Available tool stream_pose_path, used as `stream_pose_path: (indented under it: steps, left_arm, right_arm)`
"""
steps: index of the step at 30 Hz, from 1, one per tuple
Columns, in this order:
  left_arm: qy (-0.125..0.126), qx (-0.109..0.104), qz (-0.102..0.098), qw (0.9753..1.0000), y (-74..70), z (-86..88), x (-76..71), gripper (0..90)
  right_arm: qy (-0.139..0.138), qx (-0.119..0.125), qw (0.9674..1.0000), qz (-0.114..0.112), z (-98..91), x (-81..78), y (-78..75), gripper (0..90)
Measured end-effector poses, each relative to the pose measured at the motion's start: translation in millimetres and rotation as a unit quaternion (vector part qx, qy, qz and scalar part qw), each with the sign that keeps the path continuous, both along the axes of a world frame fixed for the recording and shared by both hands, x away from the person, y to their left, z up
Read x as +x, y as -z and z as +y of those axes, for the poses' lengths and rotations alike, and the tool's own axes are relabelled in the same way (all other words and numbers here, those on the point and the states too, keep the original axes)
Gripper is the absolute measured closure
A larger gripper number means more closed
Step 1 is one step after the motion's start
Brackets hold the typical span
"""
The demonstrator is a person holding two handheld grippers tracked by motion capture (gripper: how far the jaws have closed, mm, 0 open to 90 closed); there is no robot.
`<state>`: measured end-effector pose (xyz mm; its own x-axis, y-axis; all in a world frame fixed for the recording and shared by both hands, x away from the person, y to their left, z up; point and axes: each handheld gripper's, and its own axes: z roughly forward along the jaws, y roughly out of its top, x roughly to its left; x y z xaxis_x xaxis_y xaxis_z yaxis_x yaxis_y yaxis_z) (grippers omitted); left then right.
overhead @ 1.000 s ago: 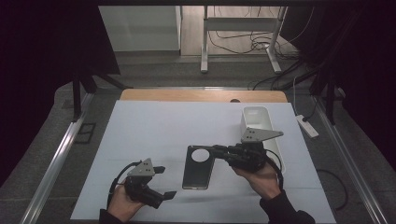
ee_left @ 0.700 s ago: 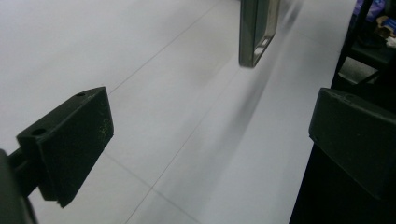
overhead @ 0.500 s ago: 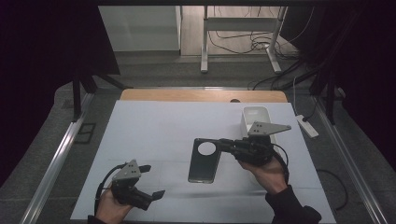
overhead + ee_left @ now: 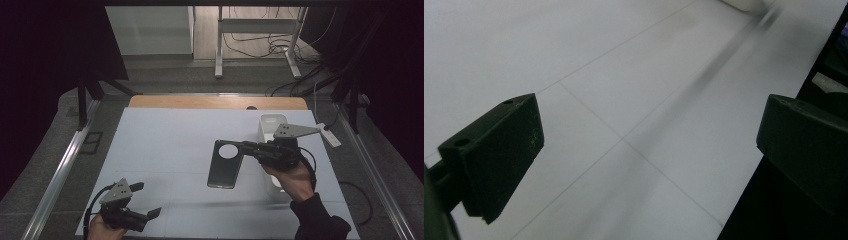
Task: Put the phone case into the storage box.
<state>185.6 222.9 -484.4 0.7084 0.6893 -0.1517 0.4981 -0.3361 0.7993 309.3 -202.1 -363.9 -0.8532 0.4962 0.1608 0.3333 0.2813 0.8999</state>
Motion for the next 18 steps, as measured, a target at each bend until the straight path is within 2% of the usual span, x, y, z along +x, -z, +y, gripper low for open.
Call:
stream_pose_path:
  steps: [7,18]
  left_arm:
    - [-0.021,0.002,-0.002,0.9998,1.6,10.0,-10.3,0.0]
    - [-0.056,0.006,0.007,0.9984,5.2,21.7,-24.0,0.0]
  right_arm:
    - [0.009,0.000,0.9999,-0.007,-8.9,5.7,-6.4,80.5]
    - [0.027,-0.001,0.9995,-0.015,-23.0,18.7,-13.2,80.6]
